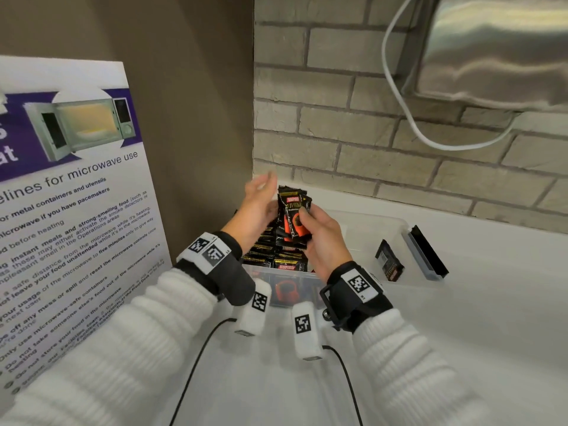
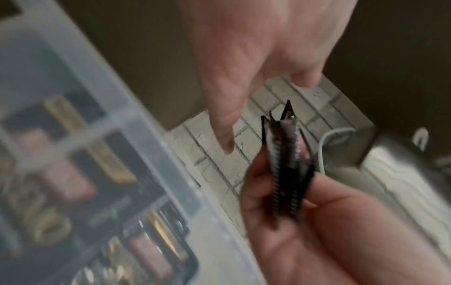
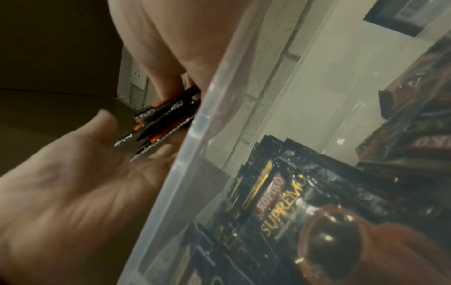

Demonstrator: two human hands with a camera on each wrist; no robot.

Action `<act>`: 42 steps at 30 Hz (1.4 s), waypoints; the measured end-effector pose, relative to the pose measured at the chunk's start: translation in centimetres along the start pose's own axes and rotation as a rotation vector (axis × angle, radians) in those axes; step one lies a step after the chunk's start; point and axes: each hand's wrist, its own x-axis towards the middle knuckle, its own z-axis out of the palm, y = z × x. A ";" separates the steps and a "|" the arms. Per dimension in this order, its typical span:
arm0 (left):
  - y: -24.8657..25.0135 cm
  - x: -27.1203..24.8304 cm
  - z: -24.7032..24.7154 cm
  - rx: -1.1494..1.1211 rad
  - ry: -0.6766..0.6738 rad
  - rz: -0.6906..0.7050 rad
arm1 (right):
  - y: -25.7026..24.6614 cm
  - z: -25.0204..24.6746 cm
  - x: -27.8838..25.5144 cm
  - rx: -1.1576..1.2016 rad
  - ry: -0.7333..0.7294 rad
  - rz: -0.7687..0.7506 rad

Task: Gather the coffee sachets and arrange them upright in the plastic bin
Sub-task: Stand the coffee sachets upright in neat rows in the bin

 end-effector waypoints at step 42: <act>-1.5 -0.9 -1.5 0.501 -0.215 -0.103 | -2.1 0.3 -0.2 -0.680 -0.047 -0.025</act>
